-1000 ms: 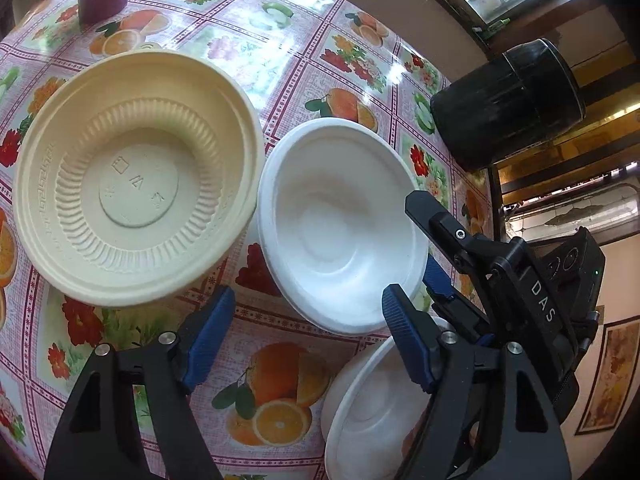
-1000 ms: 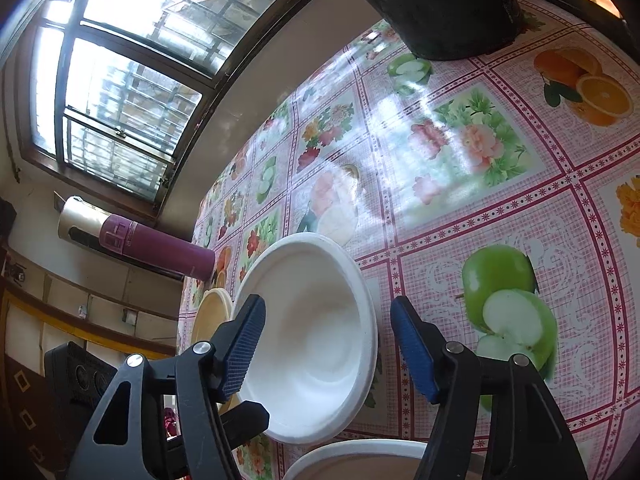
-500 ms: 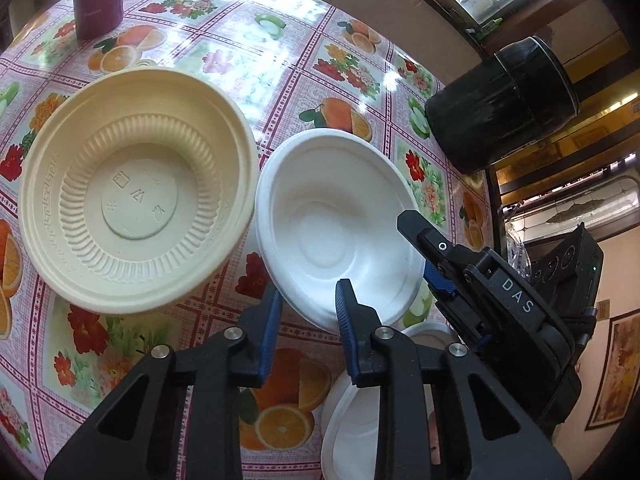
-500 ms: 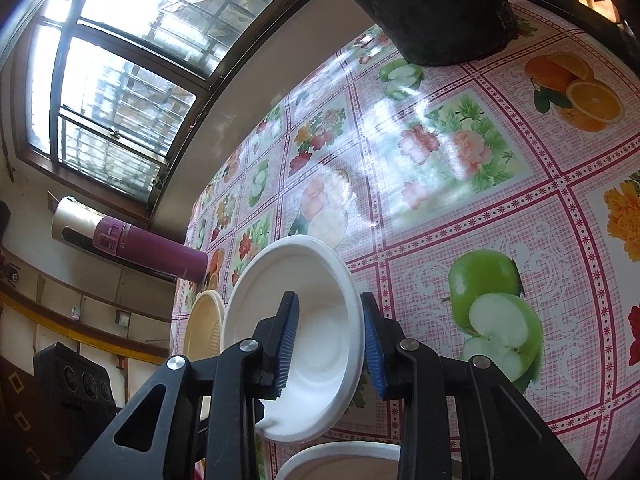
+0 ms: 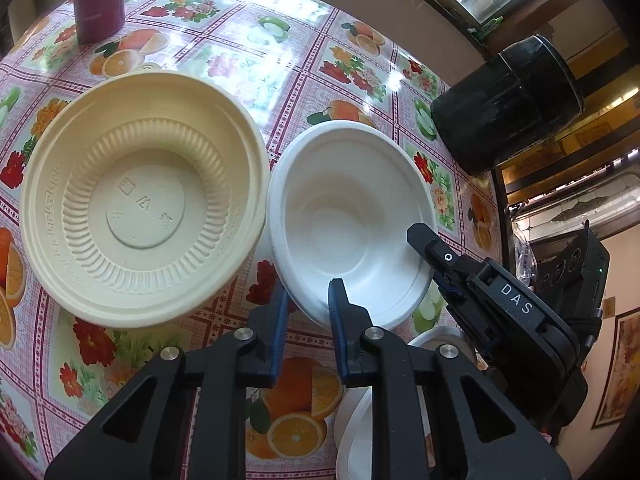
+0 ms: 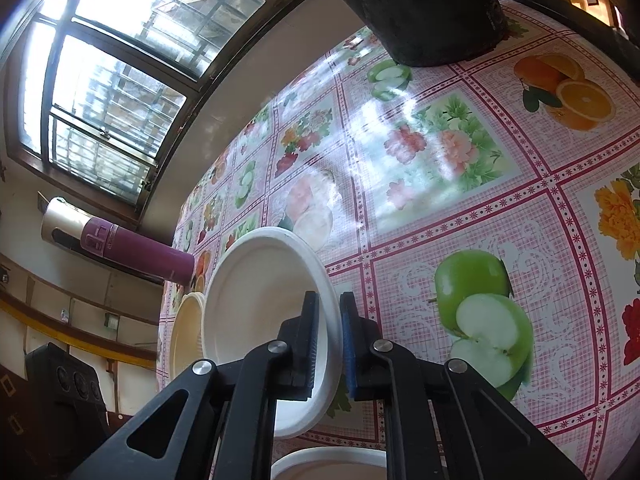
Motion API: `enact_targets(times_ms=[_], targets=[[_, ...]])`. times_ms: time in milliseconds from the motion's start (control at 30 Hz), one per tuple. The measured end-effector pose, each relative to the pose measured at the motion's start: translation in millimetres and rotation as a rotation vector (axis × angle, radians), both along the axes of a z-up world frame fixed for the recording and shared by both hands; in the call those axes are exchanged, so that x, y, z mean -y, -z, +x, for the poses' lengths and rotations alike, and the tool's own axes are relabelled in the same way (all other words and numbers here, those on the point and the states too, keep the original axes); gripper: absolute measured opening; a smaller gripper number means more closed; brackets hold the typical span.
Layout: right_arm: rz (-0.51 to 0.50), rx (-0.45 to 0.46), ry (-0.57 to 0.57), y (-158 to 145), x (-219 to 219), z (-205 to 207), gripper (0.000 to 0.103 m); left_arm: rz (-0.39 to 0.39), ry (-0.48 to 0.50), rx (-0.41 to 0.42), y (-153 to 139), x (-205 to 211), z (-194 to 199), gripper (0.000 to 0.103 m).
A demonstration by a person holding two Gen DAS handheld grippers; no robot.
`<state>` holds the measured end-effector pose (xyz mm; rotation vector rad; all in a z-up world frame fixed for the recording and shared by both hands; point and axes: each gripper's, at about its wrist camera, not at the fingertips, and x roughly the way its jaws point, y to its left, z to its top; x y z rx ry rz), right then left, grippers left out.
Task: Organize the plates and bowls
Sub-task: 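Lift the white bowl and carry it over the red plate stack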
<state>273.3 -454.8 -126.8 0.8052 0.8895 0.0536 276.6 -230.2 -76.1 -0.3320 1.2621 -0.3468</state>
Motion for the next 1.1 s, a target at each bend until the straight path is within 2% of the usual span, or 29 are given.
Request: enact_targets(times_ms=[267,367,533,667,867,1100], targets=[[-0.039,0.071,0.009,-32,-8,-12,0.011,-0.033,0.015,0.043,-18,-9,-10,0.017],[-0.041,0.096,0.001,-43,-15,-16,0.011,-0.031,0.013,0.085,-31,-17,-17,0.017],[-0.058,0.13,-0.034,-65,-37,-26,0.011,-0.018,-0.01,0.154,-50,-35,-28,0.017],[-0.071,0.156,-0.07,-79,-58,-38,0.011,-0.034,-0.029,0.174,-56,-55,-41,0.017],[-0.083,0.155,-0.106,-77,-90,-69,0.011,-0.021,-0.051,0.207,-55,-85,-69,0.017],[-0.042,0.15,-0.135,-64,-124,-110,0.011,-0.004,-0.077,0.222,-49,-124,-104,0.017]])
